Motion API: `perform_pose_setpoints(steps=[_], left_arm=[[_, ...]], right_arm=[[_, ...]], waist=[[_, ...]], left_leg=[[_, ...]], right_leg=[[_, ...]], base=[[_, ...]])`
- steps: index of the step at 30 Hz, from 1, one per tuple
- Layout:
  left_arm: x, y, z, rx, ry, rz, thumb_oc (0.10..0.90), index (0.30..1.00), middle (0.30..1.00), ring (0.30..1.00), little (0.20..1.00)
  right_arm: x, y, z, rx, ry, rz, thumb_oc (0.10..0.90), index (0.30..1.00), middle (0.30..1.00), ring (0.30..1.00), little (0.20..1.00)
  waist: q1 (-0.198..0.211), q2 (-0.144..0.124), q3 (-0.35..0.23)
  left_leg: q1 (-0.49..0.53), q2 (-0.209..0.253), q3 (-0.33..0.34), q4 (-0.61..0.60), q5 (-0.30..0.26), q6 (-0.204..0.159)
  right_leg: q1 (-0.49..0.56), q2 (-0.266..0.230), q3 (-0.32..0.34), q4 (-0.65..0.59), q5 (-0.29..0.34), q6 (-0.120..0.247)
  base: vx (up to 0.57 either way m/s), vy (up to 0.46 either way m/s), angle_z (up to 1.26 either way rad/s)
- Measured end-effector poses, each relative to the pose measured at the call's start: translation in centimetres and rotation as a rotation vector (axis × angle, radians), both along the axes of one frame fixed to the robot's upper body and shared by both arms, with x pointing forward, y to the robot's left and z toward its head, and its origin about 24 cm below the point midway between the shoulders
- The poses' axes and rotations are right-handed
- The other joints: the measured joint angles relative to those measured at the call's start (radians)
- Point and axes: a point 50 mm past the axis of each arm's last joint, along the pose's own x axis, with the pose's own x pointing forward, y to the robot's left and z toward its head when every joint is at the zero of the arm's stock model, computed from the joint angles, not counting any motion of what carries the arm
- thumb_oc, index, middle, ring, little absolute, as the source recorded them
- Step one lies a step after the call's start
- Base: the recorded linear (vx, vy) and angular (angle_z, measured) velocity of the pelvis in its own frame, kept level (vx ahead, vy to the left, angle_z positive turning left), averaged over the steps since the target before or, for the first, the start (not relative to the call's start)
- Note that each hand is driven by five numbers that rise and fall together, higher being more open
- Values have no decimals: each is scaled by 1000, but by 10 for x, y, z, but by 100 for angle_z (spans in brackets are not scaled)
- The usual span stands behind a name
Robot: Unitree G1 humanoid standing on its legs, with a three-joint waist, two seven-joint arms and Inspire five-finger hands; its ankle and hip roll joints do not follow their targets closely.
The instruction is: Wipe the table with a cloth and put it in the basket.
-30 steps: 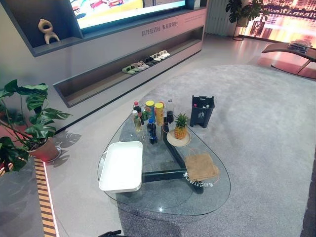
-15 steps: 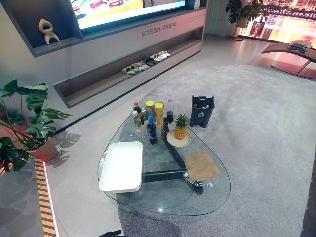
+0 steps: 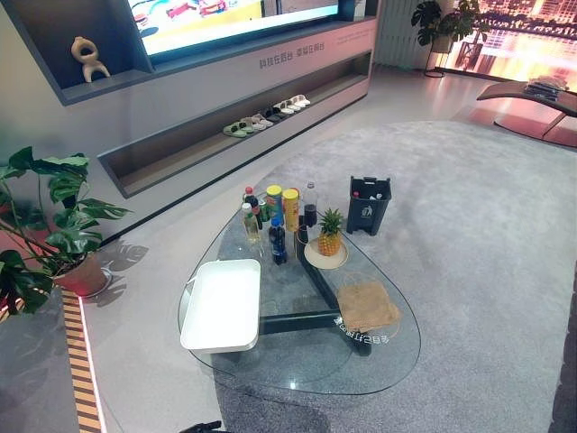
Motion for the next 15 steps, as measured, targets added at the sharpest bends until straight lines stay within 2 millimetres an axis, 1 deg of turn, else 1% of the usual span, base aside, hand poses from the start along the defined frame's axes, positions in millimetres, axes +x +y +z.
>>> perform_pose_setpoints(steps=[15], left_arm=[[0, 0, 0, 0, 1, 0, 800, 900, 900, 900, 900]], right_arm=[[0, 1, 0, 1, 1, 1, 800, 900, 900, 900, 900]], waist=[[0, -4, -3]], left_leg=[[1, 0, 0, 0, 0, 0]], right_leg=[[1, 0, 0, 0, 0, 0]], base=[[0, 0, 0]])
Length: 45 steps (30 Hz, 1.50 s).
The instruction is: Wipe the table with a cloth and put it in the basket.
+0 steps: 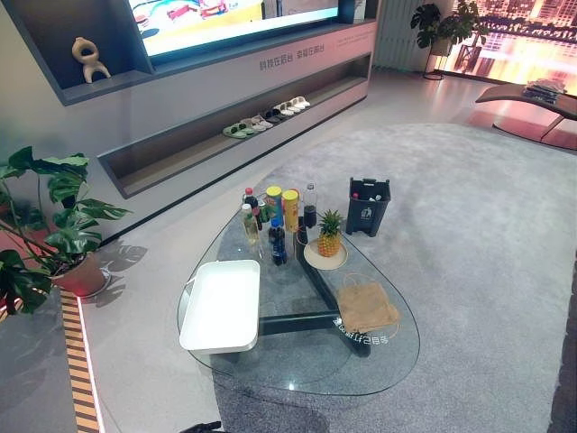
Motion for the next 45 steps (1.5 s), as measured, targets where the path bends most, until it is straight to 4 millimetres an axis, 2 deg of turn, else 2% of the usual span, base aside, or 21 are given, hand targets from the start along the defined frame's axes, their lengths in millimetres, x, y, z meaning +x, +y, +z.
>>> perform_pose_setpoints(steps=[11, 16, 19, 24, 26, 29, 33, 36, 37, 41, 45], left_arm=[[0, 0, 0, 0, -2, 2, 800, 900, 900, 900, 900], [12, -3, 2, -3, -39, -21, 800, 900, 900, 900, 900], [45, -6, 10, -13, -128, -16, 800, 900, 900, 900, 900], [89, -9, 26, -35, -284, 72, 800, 900, 900, 900, 900], [119, -11, 40, -42, -392, 89, 800, 900, 900, 900, 900], [154, -17, 61, -70, -520, 89, 800, 900, 900, 900, 900], [174, -20, 75, -92, -604, 102, 800, 900, 900, 900, 900], [187, -23, 85, -100, -648, 93, 800, 900, 900, 900, 900], [192, -23, 90, -99, -680, 100, 800, 900, 900, 900, 900], [201, -22, 98, -104, -716, 119, 800, 900, 900, 900, 900], [204, -23, 101, -122, -737, 142, 800, 900, 900, 900, 900]], right_arm=[[-2, -1, 0, 0, 5, -2, 800, 900, 900, 900, 900], [7, -6, 3, -15, -16, 4, 800, 900, 900, 900, 900], [36, -15, 11, -43, -82, 23, 800, 900, 900, 900, 900], [87, -16, 26, -49, -209, 9, 800, 900, 900, 900, 900], [107, -19, 35, -64, -271, 8, 800, 900, 900, 900, 900], [127, -18, 44, -65, -323, 9, 800, 900, 900, 900, 900], [142, -19, 52, -78, -368, 0, 800, 900, 900, 900, 900], [153, -18, 58, -77, -403, -11, 800, 900, 900, 900, 900], [162, -18, 64, -82, -444, -22, 800, 900, 900, 900, 900], [182, -21, 78, -107, -532, -32, 800, 900, 900, 900, 900], [197, -19, 87, -130, -632, -56, 800, 900, 900, 900, 900]], waist=[[-1, -3, 8], [-3, 15, 36], [-9, 30, 125], [-28, 40, 265], [-27, 41, 332], [-28, 49, 414], [-29, 54, 423], [-28, 59, 435], [-28, 57, 443], [-26, 54, 467], [-25, 57, 474]], left_leg=[[-12, 0, 1, 0, -3, -4], [-71, 0, 4, 5, 13, -8], [-145, -1, 4, 6, 44, -15], [-259, -4, 11, 11, 80, -16], [-318, -5, 8, 47, 82, -16], [-364, -8, -1, 79, 82, -16], [-443, -15, -1, 123, 82, -15], [-502, -19, -13, 179, 70, -19], [-542, -22, -15, 222, 55, -21], [-627, -26, -28, 331, 12, -28], [-701, -26, -43, 392, -4, -27]], right_leg=[[-10, 0, 1, 0, -1, 2], [-76, 0, 6, 0, 16, 2], [-145, 0, 11, 4, 46, 9], [-268, 1, 31, 18, 85, 12], [-331, 3, 35, 59, 85, 12], [-378, 3, 38, 98, 84, 13], [-477, 1, 52, 173, 63, 13], [-550, 1, 53, 264, 25, 9], [-599, 1, 54, 325, 0, 4], [-699, 3, 60, 466, -59, -6], [-773, 11, 61, 529, -73, -15]], base=[[17, -2, 0], [-143, 18, -3], [-241, 5, -2], [-251, -3, -7], [-164, -23, -2], [-160, -1, 1], [-166, -15, -4], [-106, -25, 7], [-81, -31, 6], [-40, -51, 6], [-32, -29, 1]])
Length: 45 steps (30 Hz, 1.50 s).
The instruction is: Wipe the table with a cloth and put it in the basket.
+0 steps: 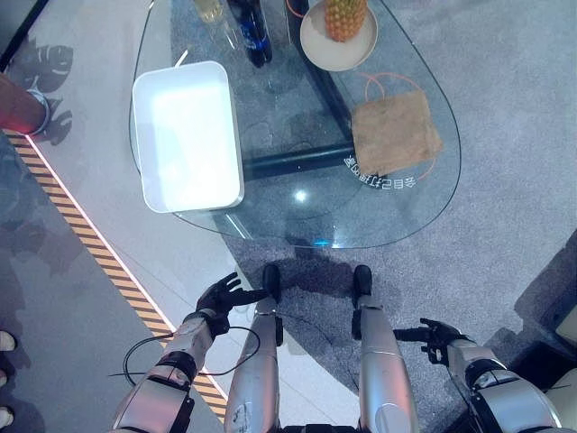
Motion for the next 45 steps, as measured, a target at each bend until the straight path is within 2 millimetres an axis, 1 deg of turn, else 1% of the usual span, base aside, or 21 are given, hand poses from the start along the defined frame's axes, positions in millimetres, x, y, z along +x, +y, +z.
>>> perform_pose_setpoints(steps=[1, 6, 8, 11, 14, 17, 18, 19, 23, 24, 26, 29, 30, 32, 33, 35, 36, 39, 40, 43, 45], left_arm=[[1, 0, 1, 0, -5, 0, 800, 900, 900, 900, 900], [10, -2, 11, -32, -61, 16, 800, 900, 900, 900, 900], [11, 0, 13, -45, -74, 34, 800, 900, 900, 900, 900], [12, 5, 14, -64, -88, 65, 800, 900, 900, 900, 900], [16, 4, 18, -73, -103, 67, 800, 900, 900, 900, 900], [22, 2, 25, -87, -127, 67, 800, 900, 900, 900, 900], [23, 3, 26, -93, -132, 72, 800, 900, 900, 900, 900], [25, 6, 29, -116, -151, 96, 800, 900, 900, 900, 900], [26, 12, 33, -157, -175, 132, 800, 900, 900, 900, 900], [26, 14, 34, -167, -181, 139, 800, 900, 900, 900, 900], [26, 18, 35, -159, -185, 143, 800, 900, 900, 900, 900], [25, 20, 35, -173, -187, 157, 800, 900, 900, 900, 900], [25, 21, 35, -176, -188, 160, 800, 900, 900, 900, 900], [24, 24, 35, -185, -189, 174, 800, 900, 900, 900, 900], [23, 26, 35, -187, -190, 180, 800, 900, 900, 900, 900], [22, 28, 35, -186, -188, 183, 800, 900, 900, 900, 900], [22, 29, 36, -190, -196, 180, 800, 900, 900, 900, 900], [23, 32, 38, -199, -206, 187, 800, 900, 900, 900, 900], [22, 34, 38, -198, -205, 190, 800, 900, 900, 900, 900], [23, 33, 39, -209, -213, 182, 800, 900, 900, 900, 900], [23, 33, 39, -214, -215, 180, 800, 900, 900, 900, 900]], right_arm=[[6, 0, 5, -18, -36, -3, 800, 900, 900, 900, 900], [35, 3, 31, -75, -224, -38, 800, 900, 900, 900, 900], [46, 6, 42, -80, -287, -29, 800, 900, 900, 900, 900], [67, 11, 65, -83, -404, -20, 800, 900, 900, 900, 900], [78, 10, 82, -96, -481, -28, 800, 900, 900, 900, 900], [83, 2, 94, -111, -523, -61, 800, 900, 900, 900, 900], [84, 1, 97, -114, -532, -66, 800, 900, 900, 900, 900], [88, 0, 104, -119, -556, -76, 800, 900, 900, 900, 900], [95, -6, 123, -149, -640, -114, 800, 900, 900, 900, 900], [99, -9, 134, -165, -674, -126, 800, 900, 900, 900, 900], [102, -15, 148, -191, -719, -141, 800, 900, 900, 900, 900], [106, -33, 179, -248, -803, -202, 800, 900, 900, 900, 900], [105, -39, 185, -277, -804, -214, 800, 900, 900, 900, 900], [103, -46, 190, -304, -808, -241, 800, 900, 900, 900, 900], [104, -47, 196, -319, -824, -268, 800, 900, 900, 900, 900], [103, -51, 202, -339, -839, -295, 800, 900, 900, 900, 900], [105, -52, 209, -351, -859, -314, 800, 900, 900, 900, 900], [111, -50, 238, -372, -951, -348, 800, 900, 900, 900, 900], [115, -47, 255, -379, -1001, -356, 800, 900, 900, 900, 900], [119, -44, 285, -412, -1088, -358, 800, 900, 900, 900, 900], [119, -43, 302, -420, -1145, -369, 800, 900, 900, 900, 900]], waist=[[0, -1, 1], [-1, -6, 18], [0, -11, 22], [0, -20, 27], [4, -24, 30], [25, -29, 33], [27, -30, 33], [28, -38, 38], [35, -43, 40], [38, -43, 40], [38, -44, 40], [51, -48, 41], [56, -49, 42], [57, -51, 42], [55, -54, 44], [56, -54, 44], [56, -54, 44], [57, -55, 44], [54, -55, 44], [57, -55, 44], [62, -55, 44]], left_leg=[[-22, 0, 0, 20, -4, 4], [-108, -5, 0, 98, -28, 3], [-127, -5, 0, 115, -29, 2], [-159, -3, -6, 138, -29, 2], [-185, -2, -10, 139, -30, 2], [-211, -3, -13, 156, -30, 2], [-217, -3, -14, 156, -30, 1], [-224, -4, -18, 156, -31, 0], [-230, -4, -26, 153, -32, -1], [-235, -4, -31, 153, -32, -1], [-243, -4, -41, 153, -32, -1], [-247, -4, -43, 153, -31, 0], [-248, -4, -44, 152, -30, 1], [-257, -4, -50, 153, -30, 0], [-260, -5, -50, 152, -30, 0], [-260, -7, -50, 149, -30, -1], [-260, -7, -50, 144, -30, -1], [-260, -6, -53, 136, -30, -1], [-260, -6, -53, 135, -30, -1], [-260, -6, -53, 129, -29, -1], [-260, -6, -53, 124, -28, -2]], right_leg=[[-20, 1, 2, 9, 0, 0], [-96, 6, 20, 65, -2, 1], [-118, 7, 21, 85, -6, 0], [-150, 12, 22, 100, -6, -1], [-171, 15, 21, 103, -6, -1], [-195, 15, 20, 116, -7, -2], [-199, 15, 20, 119, -8, -2], [-205, 15, 19, 119, -9, -2], [-206, 16, 11, 118, -14, -4], [-206, 16, 4, 115, -14, -5], [-206, 15, -8, 108, -15, -6], [-206, 15, -10, 98, -14, -6], [-206, 15, -10, 95, -14, -6], [-206, 15, -18, 87, -13, -8], [-206, 14, -19, 86, -8, -12], [-206, 12, -19, 84, -5, -8], [-207, 12, -20, 81, -4, -7], [-209, 11, -24, 78, -4, -7], [-209, 11, -25, 75, -3, -8], [-209, 11, -26, 68, -3, -8], [-209, 10, -27, 65, -2, -8]], base=[[-26, -4, -5], [-12, -3, -5], [0, 0, 0], [-8, -45, -2], [12, -41, 2], [0, 0, 0], [22, -46, 4], [32, -46, 4], [38, -69, 5], [39, -44, 6], [29, -22, 8], [5, -4, 1], [19, -12, 3], [20, -12, 5], [0, 0, 0], [0, 0, 0], [0, 0, 0], [0, 0, 0], [0, 0, 0], [6, 11, -1], [2, 17, 1]])
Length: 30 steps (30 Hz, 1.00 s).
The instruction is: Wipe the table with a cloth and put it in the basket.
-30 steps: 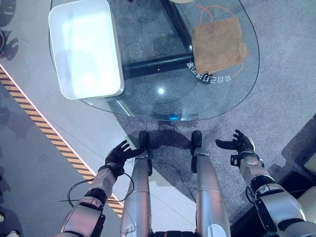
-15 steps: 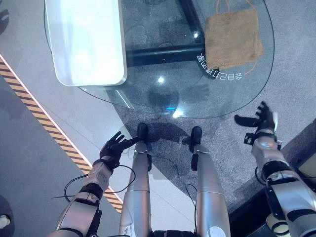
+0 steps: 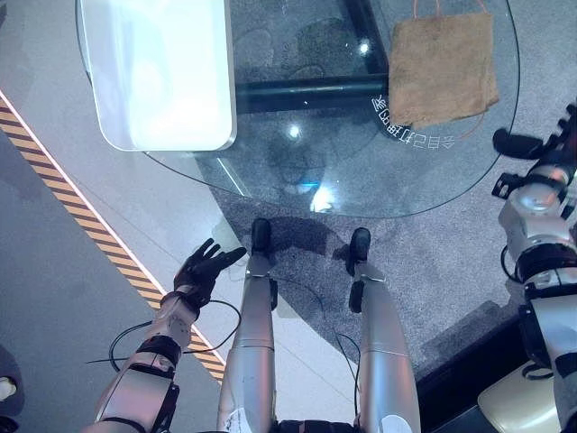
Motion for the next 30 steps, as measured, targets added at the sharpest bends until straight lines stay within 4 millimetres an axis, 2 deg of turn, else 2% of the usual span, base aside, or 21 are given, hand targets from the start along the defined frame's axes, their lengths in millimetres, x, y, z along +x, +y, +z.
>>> perform_pose_setpoints(steps=[3, 11, 18, 24, 30], left_arm=[[0, 1, 0, -8, -2, 6, 800, 900, 900, 900, 900], [-1, 2, 0, -19, -7, 13, 800, 900, 900, 900, 900], [0, 1, 2, -21, -19, 5, 800, 900, 900, 900, 900], [1, -2, 5, -24, -36, -6, 800, 900, 900, 900, 900], [-3, 0, 1, -23, -26, -4, 800, 900, 900, 900, 900]], right_arm=[[1, 5, 15, -45, -30, 7, 800, 900, 900, 900, 900], [8, 24, 31, -174, -17, 43, 800, 900, 900, 900, 900], [12, 55, 64, -474, 9, 67, 800, 900, 900, 900, 900], [15, 74, 95, -645, 29, 47, 800, 900, 900, 900, 900], [18, 84, 105, -850, 144, 33, 800, 900, 900, 900, 900]], waist=[[3, 0, 0], [19, 0, 0], [19, 0, 0], [23, 0, 0], [36, 0, 0]], left_leg=[[0, 0, 0, -7, 3, -4], [0, -1, 0, -15, 4, -6], [1, 0, 0, -27, 9, -9], [1, 0, 0, -28, 10, -11], [1, 0, -1, -30, 13, -13]], right_leg=[[0, -1, -2, -3, 3, -1], [0, -3, -3, -8, 3, -1], [-4, -3, -4, -14, 4, -2], [-4, -3, -4, -16, 4, -1], [-4, -4, -5, -15, 4, -1]], base=[[2, 12, 1], [0, 0, 0], [0, 0, 0], [0, 0, 0], [0, 0, 0]])
